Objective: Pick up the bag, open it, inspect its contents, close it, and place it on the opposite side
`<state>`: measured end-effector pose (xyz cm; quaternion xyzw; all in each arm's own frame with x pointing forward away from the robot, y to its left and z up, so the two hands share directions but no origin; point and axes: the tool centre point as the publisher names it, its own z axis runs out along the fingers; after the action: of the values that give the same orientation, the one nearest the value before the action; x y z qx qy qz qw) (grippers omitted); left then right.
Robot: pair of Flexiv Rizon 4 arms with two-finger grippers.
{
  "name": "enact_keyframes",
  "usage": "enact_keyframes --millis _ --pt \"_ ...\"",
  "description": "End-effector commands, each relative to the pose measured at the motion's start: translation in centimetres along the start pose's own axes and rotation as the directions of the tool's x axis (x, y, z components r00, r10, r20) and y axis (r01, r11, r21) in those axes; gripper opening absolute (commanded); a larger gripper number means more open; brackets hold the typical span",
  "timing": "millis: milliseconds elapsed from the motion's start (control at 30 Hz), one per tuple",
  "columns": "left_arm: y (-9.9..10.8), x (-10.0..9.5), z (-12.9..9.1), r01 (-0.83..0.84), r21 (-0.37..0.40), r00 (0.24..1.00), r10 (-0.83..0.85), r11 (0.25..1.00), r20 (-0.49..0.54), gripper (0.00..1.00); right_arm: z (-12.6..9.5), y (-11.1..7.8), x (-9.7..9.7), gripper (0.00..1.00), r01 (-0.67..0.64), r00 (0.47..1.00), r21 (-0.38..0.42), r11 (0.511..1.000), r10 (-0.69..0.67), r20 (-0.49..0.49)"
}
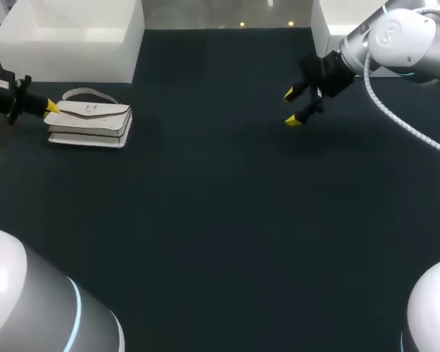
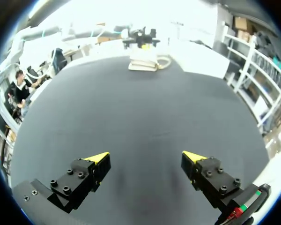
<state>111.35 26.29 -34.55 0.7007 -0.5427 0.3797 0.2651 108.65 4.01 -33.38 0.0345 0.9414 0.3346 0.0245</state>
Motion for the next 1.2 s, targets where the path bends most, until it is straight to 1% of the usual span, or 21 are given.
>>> enact_keyframes --millis 33,267,733,1000,1200 --pt "1.9 1.6 1.3 -0.011 0.159 1.0 0.007 0.987 0.025 0.0 0.0 0.0 -0.1 1.0 0.001 1.0 -0.002 1.0 -0.001 -0.004" --pt "3.1 2.8 2.3 -0.021 0.168 1.0 0.017 0.986 0.024 0.0 0.0 0.0 -0.1 1.0 0.001 1.0 -0.002 1.0 -0.001 -0.004" --pt "6.0 4.3 4.3 -0.018 0.245 1.0 0.02 0.969 -0.009 0.0 0.0 0.0 -0.1 1.0 0.001 1.0 -0.002 1.0 -0.001 -0.004" --pt "7.7 5.3 6.1 -0.008 0.281 1.0 0.014 0.96 -0.022 0.0 0.0 0.0 -0.1 1.0 0.001 1.0 -0.002 1.0 -0.001 -0.004" --pt "8.6 5.9 7.3 0.004 0.299 0.999 0.008 0.954 -0.039 0.0 0.0 0.0 -0.1 1.0 0.001 1.0 -0.002 1.0 -0.001 -0.004"
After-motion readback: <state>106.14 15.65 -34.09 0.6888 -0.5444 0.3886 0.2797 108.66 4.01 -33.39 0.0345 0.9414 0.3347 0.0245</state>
